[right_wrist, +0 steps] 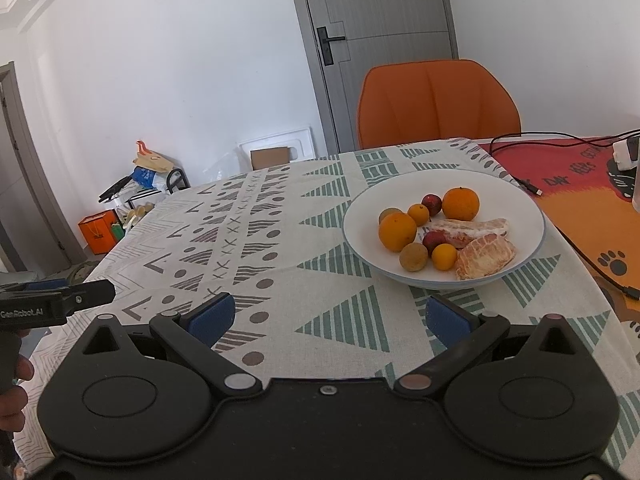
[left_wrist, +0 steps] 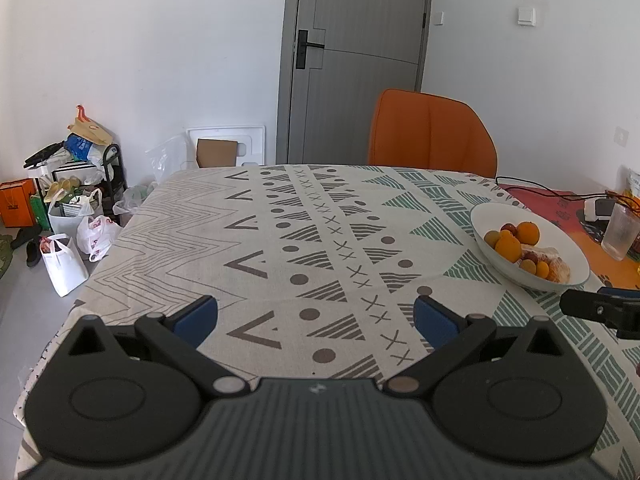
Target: Organize fruits
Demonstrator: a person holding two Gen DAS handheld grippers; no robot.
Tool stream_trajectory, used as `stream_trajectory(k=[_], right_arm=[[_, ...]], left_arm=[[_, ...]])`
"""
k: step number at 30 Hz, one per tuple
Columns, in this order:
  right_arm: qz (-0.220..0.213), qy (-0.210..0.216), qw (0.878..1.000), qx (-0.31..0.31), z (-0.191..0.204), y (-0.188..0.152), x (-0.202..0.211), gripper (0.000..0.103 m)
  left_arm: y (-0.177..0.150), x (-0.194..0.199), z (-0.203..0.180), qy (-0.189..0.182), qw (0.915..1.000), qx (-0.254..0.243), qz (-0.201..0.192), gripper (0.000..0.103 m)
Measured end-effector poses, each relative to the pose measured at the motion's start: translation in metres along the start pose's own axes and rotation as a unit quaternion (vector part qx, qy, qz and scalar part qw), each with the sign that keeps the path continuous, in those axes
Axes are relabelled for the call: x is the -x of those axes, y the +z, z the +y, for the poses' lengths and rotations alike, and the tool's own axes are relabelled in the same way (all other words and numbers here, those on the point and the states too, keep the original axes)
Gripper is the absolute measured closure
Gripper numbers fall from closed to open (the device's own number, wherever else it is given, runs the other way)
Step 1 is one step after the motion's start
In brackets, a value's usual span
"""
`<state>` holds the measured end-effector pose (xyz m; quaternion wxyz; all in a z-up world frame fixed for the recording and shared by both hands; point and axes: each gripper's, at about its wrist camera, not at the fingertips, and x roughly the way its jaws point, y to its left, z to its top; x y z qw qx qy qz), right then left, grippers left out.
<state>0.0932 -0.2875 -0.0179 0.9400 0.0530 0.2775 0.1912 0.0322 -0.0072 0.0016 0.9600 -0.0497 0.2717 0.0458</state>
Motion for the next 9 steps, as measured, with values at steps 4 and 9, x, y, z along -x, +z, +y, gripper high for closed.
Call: stream_trajectory(k=[4, 9], right_arm=[[0.003, -0.001, 1.0, 0.0, -0.0007, -0.0007, -0.0019, 0.0], [0.003, -0.001, 1.0, 0.0, -0.0003, -0.0019, -0.002, 0.0]], left_arm=[[-0.0005, -0.0003, -0.0011, -0.001, 1.0, -0.001, 0.0, 0.0], [-0.001, -0.0015, -0.0023, -0.002, 1.0, -0.001, 0.002, 0.0]])
